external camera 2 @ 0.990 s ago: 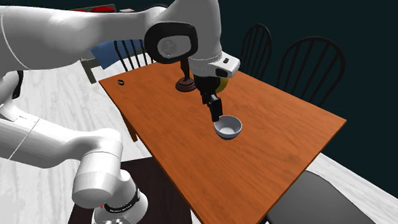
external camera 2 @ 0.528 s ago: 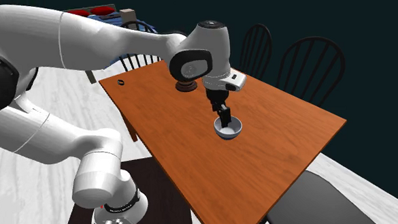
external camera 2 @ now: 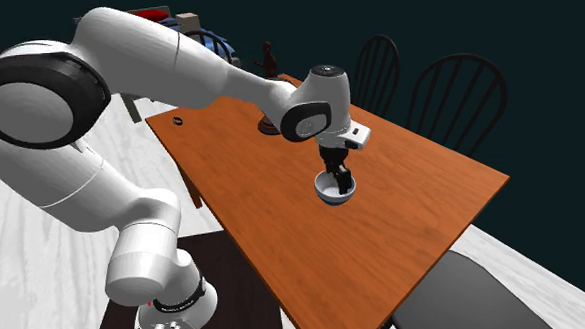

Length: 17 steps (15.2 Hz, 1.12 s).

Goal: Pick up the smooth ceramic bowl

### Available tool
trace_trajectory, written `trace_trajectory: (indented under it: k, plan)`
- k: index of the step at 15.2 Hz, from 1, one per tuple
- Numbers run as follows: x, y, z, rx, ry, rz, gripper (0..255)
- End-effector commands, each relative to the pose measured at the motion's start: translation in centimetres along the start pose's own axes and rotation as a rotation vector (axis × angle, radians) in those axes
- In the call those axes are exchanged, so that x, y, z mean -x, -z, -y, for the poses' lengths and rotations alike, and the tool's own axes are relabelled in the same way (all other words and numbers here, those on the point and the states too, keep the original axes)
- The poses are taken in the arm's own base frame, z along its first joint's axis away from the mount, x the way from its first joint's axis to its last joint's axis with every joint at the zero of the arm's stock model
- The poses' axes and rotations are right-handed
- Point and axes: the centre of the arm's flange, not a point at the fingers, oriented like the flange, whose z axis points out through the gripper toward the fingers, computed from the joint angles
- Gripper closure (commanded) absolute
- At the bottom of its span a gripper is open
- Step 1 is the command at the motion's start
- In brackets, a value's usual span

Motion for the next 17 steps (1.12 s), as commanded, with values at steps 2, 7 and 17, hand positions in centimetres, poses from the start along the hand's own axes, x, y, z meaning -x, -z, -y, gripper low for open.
trace_trajectory:
  k: [2, 7, 17]
  plan:
    - [-1.5, -3.7, 1.6, 0.005, -0.004, -0.009, 0]
    - [-2.8, -7.7, 2.7, 0.01, -0.007, -0.016, 0]
    - [-2.4, -10.7, 2.8, 0.01, -0.007, -0.016, 255]
